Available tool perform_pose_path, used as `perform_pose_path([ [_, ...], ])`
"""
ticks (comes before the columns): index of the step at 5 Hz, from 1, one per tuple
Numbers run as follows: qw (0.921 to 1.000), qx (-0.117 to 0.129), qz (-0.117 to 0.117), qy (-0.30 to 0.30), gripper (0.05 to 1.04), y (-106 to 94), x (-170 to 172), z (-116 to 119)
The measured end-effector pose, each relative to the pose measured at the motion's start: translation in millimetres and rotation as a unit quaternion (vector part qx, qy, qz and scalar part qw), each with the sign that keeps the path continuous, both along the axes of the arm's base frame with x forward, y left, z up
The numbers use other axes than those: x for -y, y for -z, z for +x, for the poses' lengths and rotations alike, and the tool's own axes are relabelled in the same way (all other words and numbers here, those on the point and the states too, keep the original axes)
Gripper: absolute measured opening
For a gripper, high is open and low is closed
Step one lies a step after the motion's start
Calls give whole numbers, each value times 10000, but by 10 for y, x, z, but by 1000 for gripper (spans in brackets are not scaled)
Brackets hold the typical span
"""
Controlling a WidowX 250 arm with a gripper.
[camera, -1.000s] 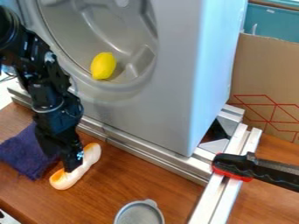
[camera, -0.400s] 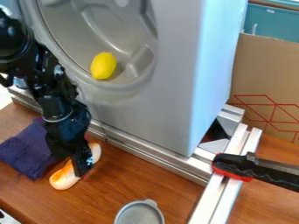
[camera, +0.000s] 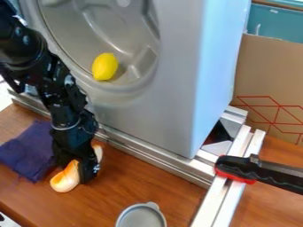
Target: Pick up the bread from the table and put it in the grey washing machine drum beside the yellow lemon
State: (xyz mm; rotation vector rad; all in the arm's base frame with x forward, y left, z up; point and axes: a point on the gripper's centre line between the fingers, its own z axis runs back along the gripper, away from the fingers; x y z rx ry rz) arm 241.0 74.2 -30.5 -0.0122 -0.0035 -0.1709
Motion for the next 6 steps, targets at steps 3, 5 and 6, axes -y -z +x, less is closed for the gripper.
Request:
perform_pose_path([
  [3, 9991, -92, -6, 410, 698, -245, 65, -27],
  [5, 9979, 266, 375, 452, 698, -775, 10, 70],
  [6, 9965, 449, 623, 334, 698, -1048, -83, 189],
])
